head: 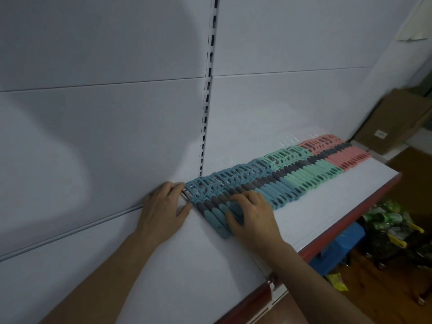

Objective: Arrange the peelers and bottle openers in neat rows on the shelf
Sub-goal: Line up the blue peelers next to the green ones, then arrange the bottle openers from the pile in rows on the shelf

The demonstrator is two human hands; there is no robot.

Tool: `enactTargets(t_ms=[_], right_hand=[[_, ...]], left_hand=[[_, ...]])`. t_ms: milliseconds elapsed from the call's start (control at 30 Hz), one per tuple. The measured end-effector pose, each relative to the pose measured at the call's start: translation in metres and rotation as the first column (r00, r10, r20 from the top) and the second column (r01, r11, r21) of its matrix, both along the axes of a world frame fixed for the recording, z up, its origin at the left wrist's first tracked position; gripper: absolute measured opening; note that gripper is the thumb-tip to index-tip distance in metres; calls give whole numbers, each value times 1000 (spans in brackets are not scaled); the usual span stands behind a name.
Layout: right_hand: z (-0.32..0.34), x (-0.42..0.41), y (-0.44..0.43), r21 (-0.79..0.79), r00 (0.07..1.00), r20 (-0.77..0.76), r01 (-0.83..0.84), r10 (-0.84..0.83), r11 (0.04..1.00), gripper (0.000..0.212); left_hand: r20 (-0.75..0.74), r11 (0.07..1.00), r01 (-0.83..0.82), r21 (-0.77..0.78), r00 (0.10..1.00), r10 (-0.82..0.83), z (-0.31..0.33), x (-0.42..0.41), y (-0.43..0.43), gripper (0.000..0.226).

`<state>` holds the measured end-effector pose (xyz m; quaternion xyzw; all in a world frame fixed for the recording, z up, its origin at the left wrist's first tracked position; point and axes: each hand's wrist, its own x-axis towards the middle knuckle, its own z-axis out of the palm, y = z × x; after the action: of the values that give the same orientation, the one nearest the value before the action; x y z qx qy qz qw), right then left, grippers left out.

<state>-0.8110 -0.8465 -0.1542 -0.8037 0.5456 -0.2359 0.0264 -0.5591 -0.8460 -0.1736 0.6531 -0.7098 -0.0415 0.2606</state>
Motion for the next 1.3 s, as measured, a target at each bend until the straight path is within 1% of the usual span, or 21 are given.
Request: enactTargets(t_ms=[100, 233, 333, 433, 533, 600, 700, 800, 867, 933, 1000, 1100, 1200, 1300], right_hand=[[-2, -10, 2, 15, 998, -58, 12, -11, 1000, 43], [3, -15, 4, 22, 998, -50, 29, -27, 999, 53], [5, -18, 6, 37, 999, -41, 8, -6, 999, 50], [5, -22, 9, 87, 999, -36, 5, -1, 996, 51], [8, -27, 9, 103, 1000, -27, -8, 11, 995, 49], [14, -29, 10, 91, 998, -49, -24, 29, 996, 48], [27, -22, 15, 42, 992, -74, -96, 99, 994, 43], [38, 3, 23, 33, 967, -154, -199, 202, 979, 41], [41, 31, 34, 47, 945, -172, -275, 280, 960, 42], [40, 67, 51, 80, 911, -191, -358, 367, 930, 43], [40, 111, 71, 127, 856, -220, -450, 468, 884, 45], [40, 181, 109, 207, 737, -252, -592, 627, 779, 50], [45, 259, 148, 235, 607, -274, -710, 746, 664, 54], [60, 348, 193, 208, 511, -236, -804, 826, 557, 56]], left_hand=[[0, 1000, 0, -11, 1000, 0, 1, -1, 2, 50], [0, 1000, -16, -13, 1000, 16, 4, -3, 5, 46], [17, 1000, -30, -2, 999, 30, 6, -5, 8, 41], [36, 998, -66, 14, 997, 65, 9, -7, 14, 37], [35, 993, -107, 49, 994, 106, 13, -11, 23, 39], [87, 989, -111, 95, 991, 103, 16, -14, 34, 46], [223, 979, -116, 169, 972, 77, 20, -12, 58, 54], [309, 962, -182, 205, 944, 113, 28, 5, 87, 55], [355, 942, -245, 230, 922, 153, 33, 30, 118, 53], [412, 910, -328, 254, 888, 205, 39, 64, 158, 52], [484, 858, -442, 262, 830, 279, 48, 104, 204, 53], [571, 738, -620, 268, 719, 397, 68, 166, 283, 55], [588, 623, -752, 215, 609, 532, 85, 227, 368, 55], [575, 532, -834, 145, 509, 640, 103, 285, 448, 50]])
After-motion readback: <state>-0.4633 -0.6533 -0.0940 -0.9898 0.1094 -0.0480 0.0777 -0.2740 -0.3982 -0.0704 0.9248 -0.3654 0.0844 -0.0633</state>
